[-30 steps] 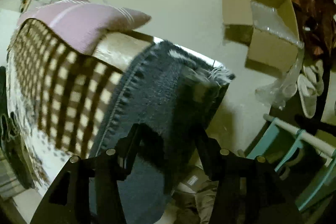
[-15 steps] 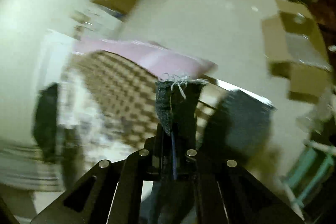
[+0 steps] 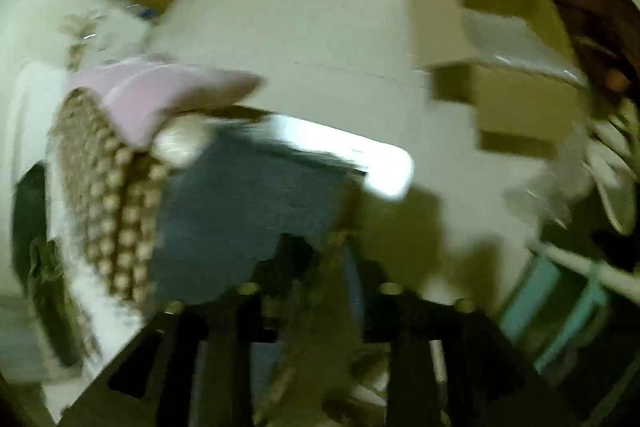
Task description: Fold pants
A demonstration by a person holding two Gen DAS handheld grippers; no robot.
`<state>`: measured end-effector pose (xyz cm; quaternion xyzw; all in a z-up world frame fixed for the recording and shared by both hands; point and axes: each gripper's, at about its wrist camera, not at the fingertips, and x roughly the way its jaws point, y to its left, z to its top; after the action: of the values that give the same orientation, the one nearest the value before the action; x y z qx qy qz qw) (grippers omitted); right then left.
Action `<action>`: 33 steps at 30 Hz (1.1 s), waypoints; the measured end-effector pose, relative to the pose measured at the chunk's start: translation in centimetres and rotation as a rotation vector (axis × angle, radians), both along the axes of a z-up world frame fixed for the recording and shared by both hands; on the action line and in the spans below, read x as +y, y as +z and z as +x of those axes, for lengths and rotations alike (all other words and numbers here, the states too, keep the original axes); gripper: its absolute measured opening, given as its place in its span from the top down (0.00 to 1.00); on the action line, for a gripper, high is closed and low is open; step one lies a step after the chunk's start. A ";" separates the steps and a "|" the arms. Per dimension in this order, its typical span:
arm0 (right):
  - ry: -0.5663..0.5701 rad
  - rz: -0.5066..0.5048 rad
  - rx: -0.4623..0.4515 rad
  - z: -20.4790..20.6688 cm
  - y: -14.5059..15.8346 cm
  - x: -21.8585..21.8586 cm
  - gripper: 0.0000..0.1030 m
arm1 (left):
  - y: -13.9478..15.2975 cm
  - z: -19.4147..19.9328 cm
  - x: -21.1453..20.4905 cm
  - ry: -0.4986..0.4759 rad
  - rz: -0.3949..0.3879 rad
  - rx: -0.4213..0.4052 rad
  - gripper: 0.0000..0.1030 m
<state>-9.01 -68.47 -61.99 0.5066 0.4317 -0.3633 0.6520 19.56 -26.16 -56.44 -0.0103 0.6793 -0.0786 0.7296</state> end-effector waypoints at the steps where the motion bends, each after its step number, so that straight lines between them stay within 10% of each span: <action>1: 0.002 -0.010 0.024 0.0 0.9 0.4 0.44 | 0.0 0.0 0.1 0.002 0.002 -0.002 0.29; 8: 0.218 0.027 0.075 7.5 7.0 7.3 0.43 | 1.8 -1.0 2.7 0.039 0.007 -0.008 0.29; 18: 0.466 0.317 0.140 22.0 0.5 22.3 0.43 | 4.5 0.5 10.6 0.154 0.061 -0.070 0.29; 24: 1.263 0.041 0.224 27.6 2.1 35.6 0.43 | 3.3 0.3 15.8 0.244 0.097 -0.057 0.29; 31: 1.574 -0.119 0.339 30.4 -0.9 42.5 0.48 | 1.7 -0.4 21.0 0.338 0.088 -0.017 0.29; 33: 1.606 -0.164 0.339 30.9 -1.2 43.4 0.71 | 1.5 -0.3 22.0 0.345 0.088 -0.017 0.29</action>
<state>21.89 -25.11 -63.20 -0.0673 0.7270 0.1114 0.6742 19.24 -4.19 -54.89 -0.0943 0.6640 0.0774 0.7377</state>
